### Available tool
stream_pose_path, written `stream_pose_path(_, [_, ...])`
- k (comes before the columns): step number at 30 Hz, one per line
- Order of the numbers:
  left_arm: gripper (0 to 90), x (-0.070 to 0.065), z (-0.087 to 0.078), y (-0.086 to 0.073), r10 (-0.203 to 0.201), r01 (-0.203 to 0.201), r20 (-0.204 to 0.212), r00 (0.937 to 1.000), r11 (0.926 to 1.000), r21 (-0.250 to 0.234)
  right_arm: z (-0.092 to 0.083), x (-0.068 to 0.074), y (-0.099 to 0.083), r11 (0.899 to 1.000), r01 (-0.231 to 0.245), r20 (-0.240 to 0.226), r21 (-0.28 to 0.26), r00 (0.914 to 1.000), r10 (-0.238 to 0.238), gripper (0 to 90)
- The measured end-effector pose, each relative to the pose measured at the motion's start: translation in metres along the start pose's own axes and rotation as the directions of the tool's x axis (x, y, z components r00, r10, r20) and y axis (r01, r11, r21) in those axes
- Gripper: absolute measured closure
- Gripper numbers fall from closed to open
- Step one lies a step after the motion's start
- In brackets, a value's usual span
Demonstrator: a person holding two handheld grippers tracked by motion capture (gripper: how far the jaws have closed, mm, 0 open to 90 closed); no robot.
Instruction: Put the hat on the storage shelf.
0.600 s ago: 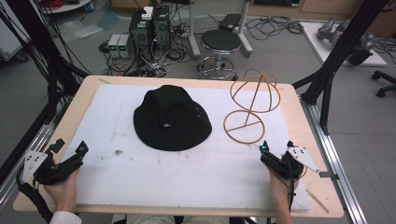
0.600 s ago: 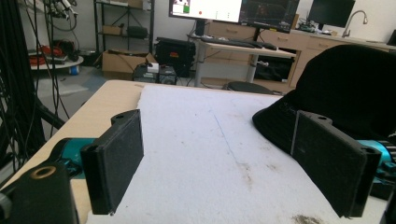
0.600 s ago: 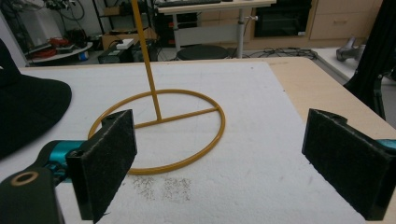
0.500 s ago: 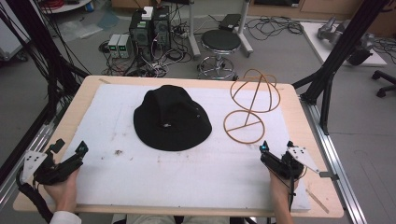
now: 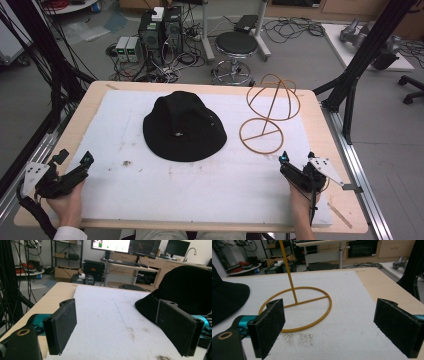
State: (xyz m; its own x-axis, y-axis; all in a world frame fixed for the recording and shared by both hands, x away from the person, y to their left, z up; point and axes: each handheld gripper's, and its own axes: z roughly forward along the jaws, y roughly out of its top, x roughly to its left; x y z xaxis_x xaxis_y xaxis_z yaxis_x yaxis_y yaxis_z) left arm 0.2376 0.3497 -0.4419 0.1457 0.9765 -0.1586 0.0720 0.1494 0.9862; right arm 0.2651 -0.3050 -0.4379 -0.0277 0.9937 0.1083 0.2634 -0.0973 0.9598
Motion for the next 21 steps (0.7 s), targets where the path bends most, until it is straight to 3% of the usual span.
stream_pose_path(11, [17.3,-0.003,-0.004,0.002,0.011,-0.011,0.008,0.9999,0.9999,-0.003,-0.001,0.000,0.000,1.000,-0.013,-0.005,0.010,0.9999,0.013,9.3])
stream_pose_path(13, [17.3,-0.006,-0.006,0.006,0.044,-0.044,0.013,0.9990,0.9990,-0.006,-0.002,-0.001,-0.001,1.000,-0.007,-0.007,0.013,1.0000,0.007,9.3])
stream_pose_path(17, [17.3,-0.008,-0.008,0.013,0.061,-0.061,0.019,0.9979,0.9980,-0.019,-0.003,-0.002,-0.002,1.000,-0.012,-0.009,0.015,0.9999,0.012,9.3])
stream_pose_path(19, [17.2,-0.008,-0.010,0.019,0.044,-0.043,0.034,0.9984,0.9986,-0.030,-0.003,-0.002,-0.002,1.000,-0.015,-0.010,0.017,0.9998,0.015,9.3])
stream_pose_path(20, [17.3,-0.010,-0.013,0.027,0.025,-0.022,0.069,0.9973,0.9984,-0.052,-0.003,-0.002,-0.002,1.000,-0.019,-0.011,0.018,0.9998,0.019,9.3])
stream_pose_path(21, [17.4,-0.011,-0.014,0.032,0.038,-0.033,0.078,0.9963,0.9978,-0.057,-0.003,-0.003,-0.002,1.000,-0.019,-0.009,0.015,0.9998,0.019,9.3])
